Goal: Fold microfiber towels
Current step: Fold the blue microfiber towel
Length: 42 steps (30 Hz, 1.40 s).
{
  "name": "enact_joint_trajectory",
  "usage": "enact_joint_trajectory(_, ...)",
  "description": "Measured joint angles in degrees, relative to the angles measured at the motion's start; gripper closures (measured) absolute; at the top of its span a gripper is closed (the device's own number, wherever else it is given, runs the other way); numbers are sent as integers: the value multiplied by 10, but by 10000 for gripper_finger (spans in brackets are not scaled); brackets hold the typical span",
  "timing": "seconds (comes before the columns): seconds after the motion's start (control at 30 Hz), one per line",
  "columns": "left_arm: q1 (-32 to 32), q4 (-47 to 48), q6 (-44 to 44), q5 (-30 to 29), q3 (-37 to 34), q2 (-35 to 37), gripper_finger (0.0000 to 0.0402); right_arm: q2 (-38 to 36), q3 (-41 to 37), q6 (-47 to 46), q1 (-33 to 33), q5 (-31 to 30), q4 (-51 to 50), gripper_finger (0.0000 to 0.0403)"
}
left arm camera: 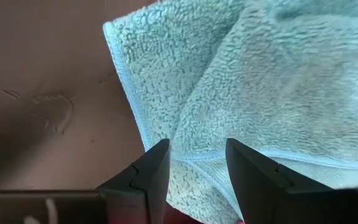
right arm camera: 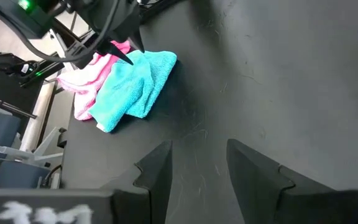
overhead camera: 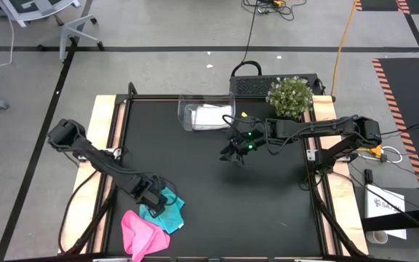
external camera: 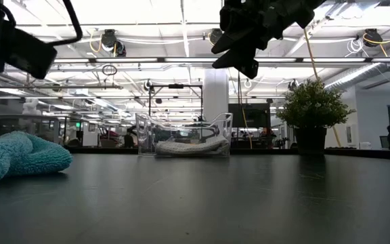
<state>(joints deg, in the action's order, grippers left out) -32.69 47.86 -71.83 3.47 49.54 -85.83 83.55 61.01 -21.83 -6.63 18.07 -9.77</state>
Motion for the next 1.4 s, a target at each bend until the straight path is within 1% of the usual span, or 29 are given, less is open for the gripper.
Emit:
enact_joint_trajectory(0.13, 10, -2, 14, 18, 0, -14, 237, 0, 0, -4, 0, 0, 0, 262)
enact_joint_trajectory(0.33, 20, -5, 42, 24, 0, -28, 201, 0, 0, -11, 0, 1, 0, 262)
enact_joint_trajectory(0.43, 23, -16, 55, 50, 0, -35, 187, 0, 0, -11, 0, 1, 0, 262)
enact_joint_trajectory(0.53, 23, -14, 63, 60, 0, -45, 184, 0, 0, -11, 0, 1, 0, 262)
enact_joint_trajectory(0.63, 23, -18, 79, 65, 0, -50, 189, 0, 0, -11, 0, 1, 0, 262)
enact_joint_trajectory(0.73, 27, -40, 90, 63, 0, -50, 211, 0, 1, -11, 0, 1, 0, 262)
enact_joint_trajectory(0.8, 32, -54, 96, 54, 0, -45, 241, 0, 0, -11, 0, 1, 0, 262)
enact_joint_trajectory(0.87, 42, -69, 107, 49, 3, -42, 284, 0, 1, -11, 0, 1, 0, 262)
enact_joint_trajectory(0.97, 58, -74, 123, 45, 5, -42, 367, 0, 1, -11, 0, 0, 0, 262)
enact_joint_trajectory(1.0, 64, -73, 127, 47, 5, -42, 383, 0, 1, -11, 0, 0, 0, 262)
enact_joint_trajectory(1.17, 86, -62, 144, 55, 7, -36, 395, 0, 1, -15, 0, 0, 0, 262)
enact_joint_trajectory(1.23, 100, -40, 149, 36, 23, -24, 396, 0, 1, -15, 0, 0, 0, 262)
enact_joint_trajectory(1.3, 115, -19, 158, -1, 48, -7, 397, 0, 1, -15, 0, 0, 1, 262)
enact_joint_trajectory(1.4, 142, 11, 173, -95, 99, 27, 398, 0, 1, -7, 0, 0, 5, 265)
